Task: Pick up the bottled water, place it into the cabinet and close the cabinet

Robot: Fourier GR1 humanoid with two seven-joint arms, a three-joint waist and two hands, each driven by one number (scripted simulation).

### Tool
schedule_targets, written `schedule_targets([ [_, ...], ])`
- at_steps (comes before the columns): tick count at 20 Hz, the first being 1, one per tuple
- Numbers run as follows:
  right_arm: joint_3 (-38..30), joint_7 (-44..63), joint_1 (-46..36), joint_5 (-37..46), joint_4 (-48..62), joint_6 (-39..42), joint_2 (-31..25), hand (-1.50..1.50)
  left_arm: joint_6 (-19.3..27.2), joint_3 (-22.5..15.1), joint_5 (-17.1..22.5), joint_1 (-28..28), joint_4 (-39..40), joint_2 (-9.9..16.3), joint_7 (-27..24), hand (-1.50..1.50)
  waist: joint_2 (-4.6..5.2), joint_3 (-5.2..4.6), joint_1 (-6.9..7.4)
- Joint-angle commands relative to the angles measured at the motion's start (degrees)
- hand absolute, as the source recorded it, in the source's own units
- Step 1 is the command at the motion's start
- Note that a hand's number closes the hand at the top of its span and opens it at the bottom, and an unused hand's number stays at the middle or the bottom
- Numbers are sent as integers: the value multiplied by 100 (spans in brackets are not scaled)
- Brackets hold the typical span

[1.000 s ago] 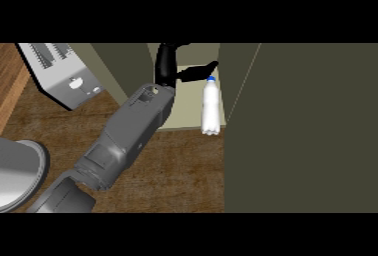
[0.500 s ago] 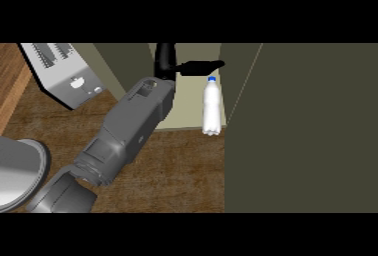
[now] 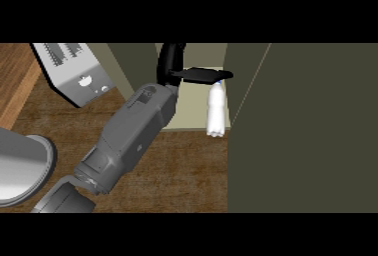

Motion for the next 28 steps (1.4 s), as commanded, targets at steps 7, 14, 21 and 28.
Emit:
schedule_targets([
  [7,190,204,49,65,-458,-54,213,-150,404,-956,368,1161,-2227,-2,673,-150,-77,5,103],
  [14,254,999,-192,-427,-933,-506,7,-150,336,-1395,-5,2629,-3819,100,826,-150,-46,0,235],
  [21,437,1003,-556,22,-691,-535,-43,-150,455,-1967,-194,4297,-5652,677,1055,-150,-43,2,235],
  [28,1344,1271,-238,285,-947,334,-651,150,351,-2008,-206,5202,-6580,1243,1024,-150,-40,-2,215],
])
